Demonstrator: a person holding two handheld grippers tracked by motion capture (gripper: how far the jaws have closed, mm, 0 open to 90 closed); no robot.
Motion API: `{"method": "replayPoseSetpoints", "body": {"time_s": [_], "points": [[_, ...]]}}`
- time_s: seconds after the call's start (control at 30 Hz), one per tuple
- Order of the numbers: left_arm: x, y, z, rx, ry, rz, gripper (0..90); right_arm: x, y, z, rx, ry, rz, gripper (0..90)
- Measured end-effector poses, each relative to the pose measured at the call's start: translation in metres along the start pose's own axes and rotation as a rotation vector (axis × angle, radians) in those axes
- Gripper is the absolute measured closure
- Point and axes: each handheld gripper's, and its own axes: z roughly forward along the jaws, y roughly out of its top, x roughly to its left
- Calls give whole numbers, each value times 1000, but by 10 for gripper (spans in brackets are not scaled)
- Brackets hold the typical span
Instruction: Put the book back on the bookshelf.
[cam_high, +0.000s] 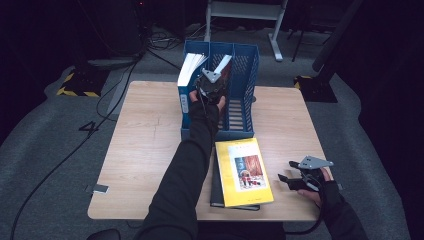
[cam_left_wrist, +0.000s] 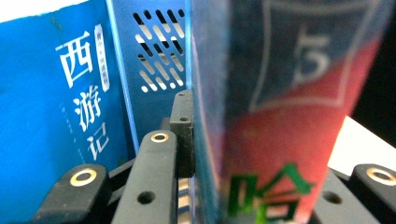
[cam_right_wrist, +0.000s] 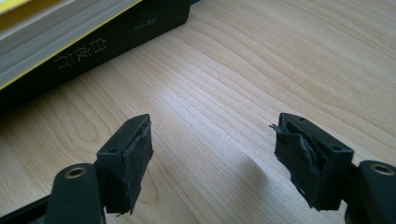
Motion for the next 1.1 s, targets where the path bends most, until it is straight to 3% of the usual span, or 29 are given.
{"method": "replayPoseSetpoints", "body": {"time_s": [0.2, 0.5, 0.73, 0.93, 1.0, 1.1], "points": [[3, -8, -11, 25, -25, 20, 729, -1, 0, 0, 3, -5, 2, 279], [9, -16, -17, 35, -56, 12, 719, -2, -1, -1, 10, -17, 11, 277], [6, -8, -22, 46, -88, 65, 647, -3, -3, -2, 13, -17, 12, 276], [9, 0, -20, 84, -111, 87, 549, -2, -2, -2, 17, -14, 4, 276], [9, 5, -17, 125, -120, 107, 500, -2, -2, -1, 17, -10, 6, 277], [8, 10, -14, 128, -118, 131, 489, -2, -2, -1, 21, -11, 4, 277]]}}
